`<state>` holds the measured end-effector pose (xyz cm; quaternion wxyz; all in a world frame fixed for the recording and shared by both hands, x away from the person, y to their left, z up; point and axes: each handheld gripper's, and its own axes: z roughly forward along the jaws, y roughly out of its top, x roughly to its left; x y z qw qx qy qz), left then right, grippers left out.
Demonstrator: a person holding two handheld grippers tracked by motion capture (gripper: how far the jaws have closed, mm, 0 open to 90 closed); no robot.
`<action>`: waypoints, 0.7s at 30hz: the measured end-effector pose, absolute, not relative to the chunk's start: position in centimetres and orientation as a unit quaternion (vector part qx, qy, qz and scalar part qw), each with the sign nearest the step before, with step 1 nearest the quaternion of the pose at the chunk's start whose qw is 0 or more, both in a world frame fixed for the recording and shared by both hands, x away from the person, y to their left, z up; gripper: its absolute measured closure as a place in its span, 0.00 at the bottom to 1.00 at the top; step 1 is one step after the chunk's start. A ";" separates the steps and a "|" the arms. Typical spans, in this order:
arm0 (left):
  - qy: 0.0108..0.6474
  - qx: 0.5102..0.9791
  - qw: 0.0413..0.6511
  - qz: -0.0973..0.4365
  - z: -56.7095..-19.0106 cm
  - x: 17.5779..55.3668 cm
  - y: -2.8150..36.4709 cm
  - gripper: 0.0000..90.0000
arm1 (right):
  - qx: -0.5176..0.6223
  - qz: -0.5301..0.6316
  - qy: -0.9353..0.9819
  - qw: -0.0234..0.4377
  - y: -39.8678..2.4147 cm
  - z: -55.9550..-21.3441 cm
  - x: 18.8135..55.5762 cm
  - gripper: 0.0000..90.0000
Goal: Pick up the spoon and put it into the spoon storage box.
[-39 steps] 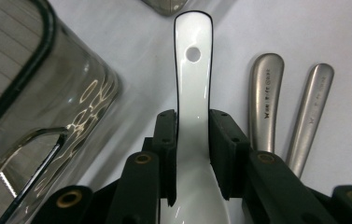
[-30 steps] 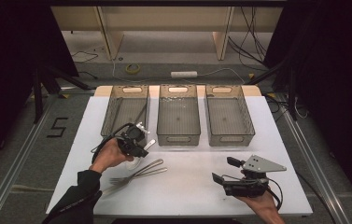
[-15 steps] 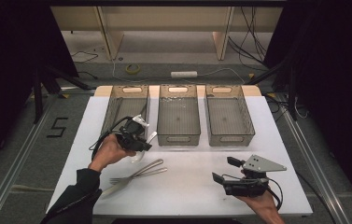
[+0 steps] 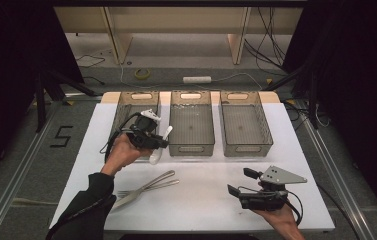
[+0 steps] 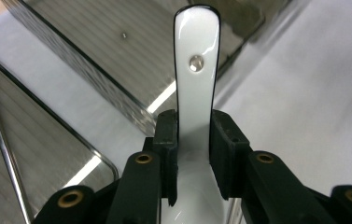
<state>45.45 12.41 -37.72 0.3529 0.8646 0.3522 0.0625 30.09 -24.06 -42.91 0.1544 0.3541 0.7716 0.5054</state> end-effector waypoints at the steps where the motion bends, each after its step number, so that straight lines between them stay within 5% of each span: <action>1: 0.354 0.863 0.355 0.063 -37.5 45.7 12.3 0.81 | 0.354 0.505 0.772 0.154 -24.1 -42.9 30.1 0.22; 21: 0.375 0.838 0.388 0.087 -34.8 49.1 9.9 0.81 | 0.353 0.508 0.770 0.156 -24.1 -42.8 30.1 0.22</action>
